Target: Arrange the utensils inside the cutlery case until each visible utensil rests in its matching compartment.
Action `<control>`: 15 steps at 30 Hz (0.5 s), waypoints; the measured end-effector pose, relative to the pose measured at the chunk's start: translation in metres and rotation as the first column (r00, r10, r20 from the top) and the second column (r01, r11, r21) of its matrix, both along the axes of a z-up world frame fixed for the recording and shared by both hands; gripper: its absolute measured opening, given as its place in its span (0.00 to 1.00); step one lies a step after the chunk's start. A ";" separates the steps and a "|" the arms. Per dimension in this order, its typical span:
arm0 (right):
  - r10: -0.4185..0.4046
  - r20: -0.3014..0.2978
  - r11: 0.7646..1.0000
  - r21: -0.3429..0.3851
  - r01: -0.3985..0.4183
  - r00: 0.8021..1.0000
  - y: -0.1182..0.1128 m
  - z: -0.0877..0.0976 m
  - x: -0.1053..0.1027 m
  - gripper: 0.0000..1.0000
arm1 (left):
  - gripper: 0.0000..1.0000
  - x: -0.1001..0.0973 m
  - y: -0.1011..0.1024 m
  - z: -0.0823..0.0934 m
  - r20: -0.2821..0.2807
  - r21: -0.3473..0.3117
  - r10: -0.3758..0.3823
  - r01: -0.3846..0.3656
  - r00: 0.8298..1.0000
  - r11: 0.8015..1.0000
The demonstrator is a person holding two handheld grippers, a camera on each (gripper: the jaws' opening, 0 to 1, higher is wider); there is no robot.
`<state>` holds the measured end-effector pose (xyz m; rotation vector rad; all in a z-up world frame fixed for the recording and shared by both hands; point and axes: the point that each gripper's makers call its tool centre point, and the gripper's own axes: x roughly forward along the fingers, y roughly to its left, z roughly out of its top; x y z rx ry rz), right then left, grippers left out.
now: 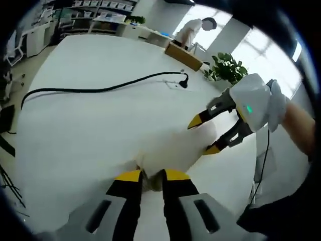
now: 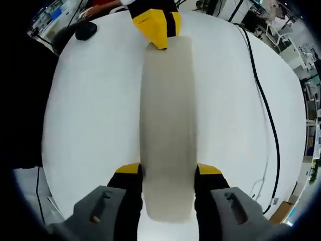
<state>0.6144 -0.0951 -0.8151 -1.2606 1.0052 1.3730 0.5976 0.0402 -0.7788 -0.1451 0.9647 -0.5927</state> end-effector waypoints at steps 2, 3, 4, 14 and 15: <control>-0.003 -0.010 1.000 -0.002 0.003 1.000 -0.001 0.000 0.000 0.38 | 0.15 0.000 0.001 -0.004 -0.017 -0.005 0.003 -0.003 1.000 1.000; -0.003 -0.012 1.000 -0.003 0.003 1.000 -0.001 0.000 -0.001 0.38 | 0.15 0.000 0.001 -0.005 -0.023 -0.012 0.010 -0.010 1.000 1.000; -0.007 -0.014 1.000 -0.004 0.007 1.000 -0.002 0.000 0.000 0.38 | 0.15 0.001 0.001 -0.005 -0.026 -0.021 0.016 -0.017 1.000 1.000; 0.000 -0.056 1.000 -0.020 -0.001 0.998 -0.004 -0.003 0.001 0.38 | 0.16 0.002 -0.001 -0.013 -0.050 -0.028 0.013 -0.014 0.999 0.999; -0.007 -0.057 1.000 -0.021 0.006 0.998 -0.004 -0.004 0.001 0.39 | 0.16 0.003 -0.001 -0.011 -0.046 -0.033 0.017 -0.019 0.999 0.999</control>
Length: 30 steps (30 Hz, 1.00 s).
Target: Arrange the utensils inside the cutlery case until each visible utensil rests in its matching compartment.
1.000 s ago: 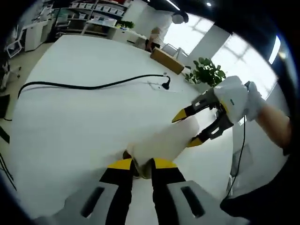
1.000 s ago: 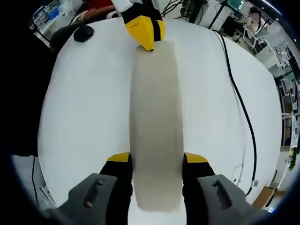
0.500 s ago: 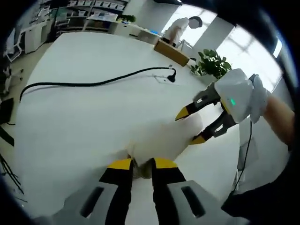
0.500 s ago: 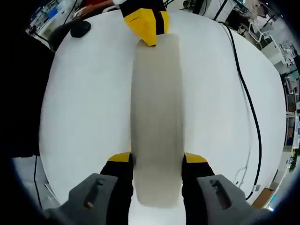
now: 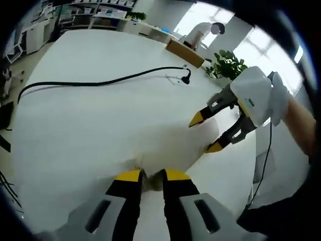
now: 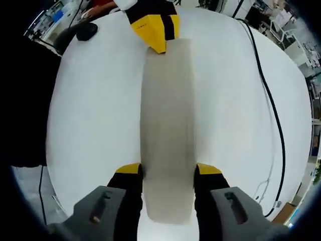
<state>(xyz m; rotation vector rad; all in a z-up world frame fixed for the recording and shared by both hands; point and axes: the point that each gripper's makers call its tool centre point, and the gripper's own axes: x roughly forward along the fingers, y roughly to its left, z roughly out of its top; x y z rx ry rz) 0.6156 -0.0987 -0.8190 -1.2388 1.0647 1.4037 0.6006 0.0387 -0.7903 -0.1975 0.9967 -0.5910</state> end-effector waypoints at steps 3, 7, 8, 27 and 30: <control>-0.022 -0.014 1.000 0.010 0.022 1.000 0.001 -0.003 0.002 0.39 | 0.16 0.001 0.000 0.000 -0.004 -0.004 0.003 -0.003 1.000 1.000; -0.029 -0.022 0.999 0.021 0.029 0.999 0.002 -0.003 0.001 0.40 | 0.17 0.004 0.001 0.000 -0.002 0.001 0.002 -0.002 1.000 1.000; -0.031 -0.027 0.999 0.024 0.031 0.999 0.002 -0.003 0.001 0.40 | 0.17 0.004 0.001 -0.001 -0.013 -0.007 0.005 -0.005 1.000 1.000; -0.060 -0.036 0.995 0.074 0.063 0.998 0.004 -0.008 0.002 0.40 | 0.19 0.016 0.000 -0.005 -0.012 0.019 -0.026 0.026 1.000 0.999; -0.059 -0.004 0.997 0.047 0.059 0.998 0.002 -0.003 0.005 0.40 | 0.19 0.019 -0.001 0.001 -0.002 0.006 -0.019 0.019 1.000 1.000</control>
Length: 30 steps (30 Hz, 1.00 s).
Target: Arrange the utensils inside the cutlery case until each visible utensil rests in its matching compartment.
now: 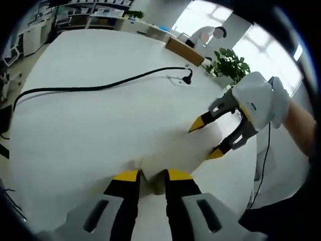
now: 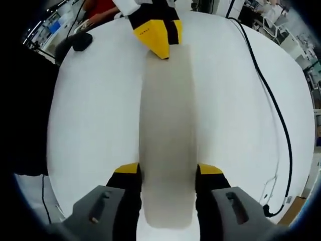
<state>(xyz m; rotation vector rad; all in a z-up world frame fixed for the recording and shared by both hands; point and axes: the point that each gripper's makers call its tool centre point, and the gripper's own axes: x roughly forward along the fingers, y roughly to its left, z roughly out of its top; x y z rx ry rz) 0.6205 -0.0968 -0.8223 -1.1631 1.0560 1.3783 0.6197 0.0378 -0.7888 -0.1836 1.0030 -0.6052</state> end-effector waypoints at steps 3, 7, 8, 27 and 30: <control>0.008 0.006 1.000 0.019 -0.009 1.000 0.003 0.007 0.002 0.40 | 0.19 0.002 0.002 0.001 0.008 0.008 -0.006 0.006 1.000 1.000; -0.026 -0.035 1.000 0.007 0.026 0.999 0.002 0.003 -0.003 0.39 | 0.19 0.000 0.000 0.000 -0.011 0.008 -0.005 0.005 1.000 1.000; -0.036 -0.043 0.999 -0.003 0.036 0.998 0.001 0.002 -0.005 0.39 | 0.18 -0.001 -0.001 0.001 -0.010 0.010 -0.007 0.008 1.000 1.000; -0.016 -0.067 1.000 0.007 0.016 0.998 -0.002 -0.003 -0.002 0.40 | 0.18 0.002 -0.002 -0.001 0.003 0.000 -0.016 0.016 1.000 1.000; -0.011 -0.059 1.000 0.002 0.011 0.998 -0.002 -0.004 -0.003 0.40 | 0.18 0.002 -0.002 -0.001 0.001 0.000 -0.014 0.014 1.000 1.000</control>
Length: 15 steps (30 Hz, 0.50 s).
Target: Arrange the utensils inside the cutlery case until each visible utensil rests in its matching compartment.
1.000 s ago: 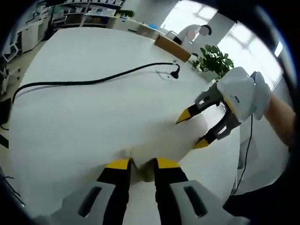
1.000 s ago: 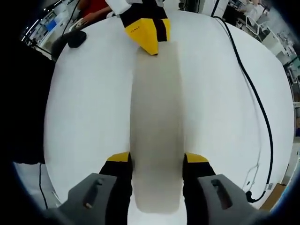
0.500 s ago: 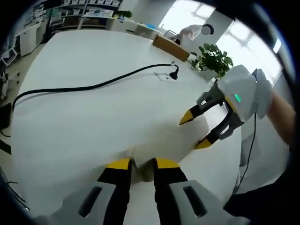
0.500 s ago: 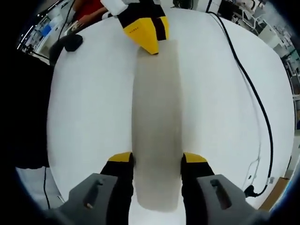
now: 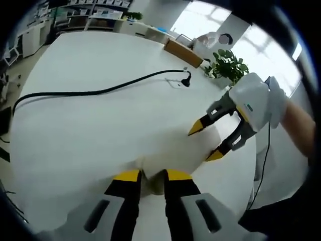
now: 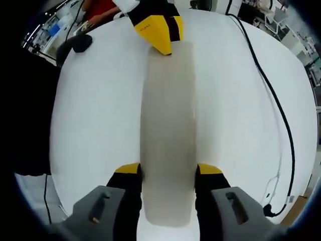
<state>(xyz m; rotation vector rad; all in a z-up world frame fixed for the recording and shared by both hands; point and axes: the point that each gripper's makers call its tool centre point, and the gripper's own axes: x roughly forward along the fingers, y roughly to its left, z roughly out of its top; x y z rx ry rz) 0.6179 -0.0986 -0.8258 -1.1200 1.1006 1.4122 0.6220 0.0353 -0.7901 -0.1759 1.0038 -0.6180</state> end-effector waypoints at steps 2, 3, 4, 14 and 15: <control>0.001 0.007 1.000 -0.012 -0.001 1.000 0.001 -0.001 0.000 0.39 | 0.17 0.000 0.001 -0.001 -0.014 -0.020 0.017 -0.018 1.000 1.000; 0.006 0.014 1.000 -0.020 -0.006 1.000 0.001 -0.001 -0.001 0.39 | 0.17 0.001 0.002 -0.001 -0.019 -0.031 0.030 -0.030 0.999 0.999; 0.007 0.018 1.000 -0.024 -0.006 1.000 0.001 -0.001 -0.001 0.39 | 0.17 0.000 0.003 -0.001 -0.024 -0.031 0.030 -0.030 0.999 0.999; 0.034 0.079 0.997 -0.077 -0.028 0.996 0.001 -0.004 -0.002 0.41 | 0.17 -0.005 0.006 -0.003 0.016 0.016 0.022 -0.023 1.000 1.000; 0.035 0.078 0.996 -0.080 -0.029 0.996 0.001 -0.004 -0.001 0.41 | 0.17 -0.009 0.012 -0.009 -0.001 0.069 0.007 -0.007 1.000 0.998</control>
